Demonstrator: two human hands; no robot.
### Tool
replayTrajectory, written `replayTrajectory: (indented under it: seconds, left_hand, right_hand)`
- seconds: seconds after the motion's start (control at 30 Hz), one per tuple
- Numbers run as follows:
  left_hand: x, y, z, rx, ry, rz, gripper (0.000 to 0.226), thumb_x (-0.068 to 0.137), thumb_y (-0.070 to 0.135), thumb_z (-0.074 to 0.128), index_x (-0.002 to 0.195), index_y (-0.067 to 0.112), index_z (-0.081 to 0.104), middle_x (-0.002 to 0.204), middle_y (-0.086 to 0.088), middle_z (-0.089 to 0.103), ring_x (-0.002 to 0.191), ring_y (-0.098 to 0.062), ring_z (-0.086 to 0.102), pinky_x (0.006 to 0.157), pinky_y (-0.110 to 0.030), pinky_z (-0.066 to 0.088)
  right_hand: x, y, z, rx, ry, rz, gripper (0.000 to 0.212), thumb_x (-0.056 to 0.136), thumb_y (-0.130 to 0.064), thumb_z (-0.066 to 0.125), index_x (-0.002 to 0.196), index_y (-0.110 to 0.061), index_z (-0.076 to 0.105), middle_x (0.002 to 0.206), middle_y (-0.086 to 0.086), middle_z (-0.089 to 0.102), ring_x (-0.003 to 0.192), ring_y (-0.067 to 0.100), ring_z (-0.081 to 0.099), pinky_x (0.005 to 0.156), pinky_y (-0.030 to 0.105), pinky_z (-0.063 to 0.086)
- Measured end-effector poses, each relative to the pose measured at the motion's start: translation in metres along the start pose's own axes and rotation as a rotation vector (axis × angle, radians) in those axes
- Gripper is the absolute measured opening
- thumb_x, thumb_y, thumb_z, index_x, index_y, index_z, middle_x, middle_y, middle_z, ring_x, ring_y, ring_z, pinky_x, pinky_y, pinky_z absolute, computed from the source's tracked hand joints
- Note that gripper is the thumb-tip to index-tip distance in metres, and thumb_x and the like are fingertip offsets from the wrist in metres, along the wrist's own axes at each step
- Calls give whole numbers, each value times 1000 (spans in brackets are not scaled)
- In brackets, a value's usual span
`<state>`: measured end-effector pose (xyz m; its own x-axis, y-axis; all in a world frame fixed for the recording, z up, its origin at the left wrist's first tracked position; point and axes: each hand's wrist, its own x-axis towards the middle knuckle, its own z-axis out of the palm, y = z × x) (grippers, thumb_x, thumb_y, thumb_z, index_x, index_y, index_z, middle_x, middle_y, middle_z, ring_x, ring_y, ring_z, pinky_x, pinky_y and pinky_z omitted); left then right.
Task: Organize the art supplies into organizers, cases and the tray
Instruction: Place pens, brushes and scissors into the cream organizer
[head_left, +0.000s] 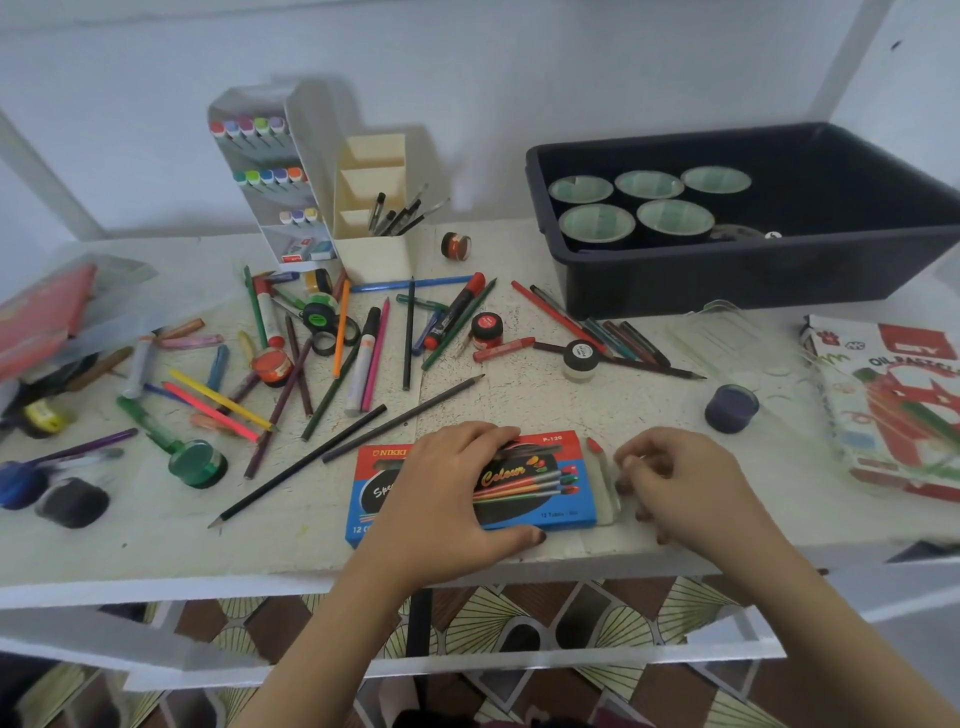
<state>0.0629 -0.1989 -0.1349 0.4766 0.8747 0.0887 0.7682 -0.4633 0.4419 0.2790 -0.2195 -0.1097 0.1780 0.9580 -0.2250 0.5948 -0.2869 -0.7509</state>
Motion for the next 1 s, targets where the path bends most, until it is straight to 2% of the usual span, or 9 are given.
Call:
replayTrajectory:
  seconds: [0.1,0.2,0.43,0.6,0.8,1.0]
  left_hand:
    - [0,1,1,-6,30,7,86,65,76,48,139,33,38,132,17,44,113,8,30,100,-20,21]
    - [-1,2,2,-6,54,17,83,66,74,50,137,31,41,130,15,47,112,7,32,99,-19,22]
    - [-2,3,2,-5,59,27,77,69,69,54,134,29,45,127,14,50,114,4,37,99,-17,21]
    - [-3,2,2,-15,45,32,75,70,68,56,133,31,45,127,16,49,115,6,35,97,-10,19]
    - [-2,0,1,-24,32,30,76,69,68,58,134,31,45,128,16,49,116,5,37,98,-11,19]
    - [-2,2,1,23,29,53,76,70,68,54,137,33,42,131,14,47,118,5,33,100,-15,16]
  right_hand:
    - [0,-2,3,53,-80,36,8,92,-19,56,89,-20,63,65,-2,62,42,3,54,39,17,42]
    - [0,-4,5,105,-106,51,5,91,-20,59,88,-20,63,64,-2,61,37,0,52,39,17,41]
    - [2,-4,6,145,-148,60,3,90,-19,62,88,-17,63,62,-2,62,36,1,52,39,16,41]
    - [4,-3,3,185,-178,84,3,88,-15,63,86,-14,64,63,2,63,38,3,53,39,17,43]
    - [8,-1,2,233,-207,116,2,86,-11,65,86,-10,65,58,2,63,40,6,56,41,19,46]
    - [6,-2,6,207,-191,73,4,86,-14,66,83,-13,64,69,4,66,43,7,57,42,20,48]
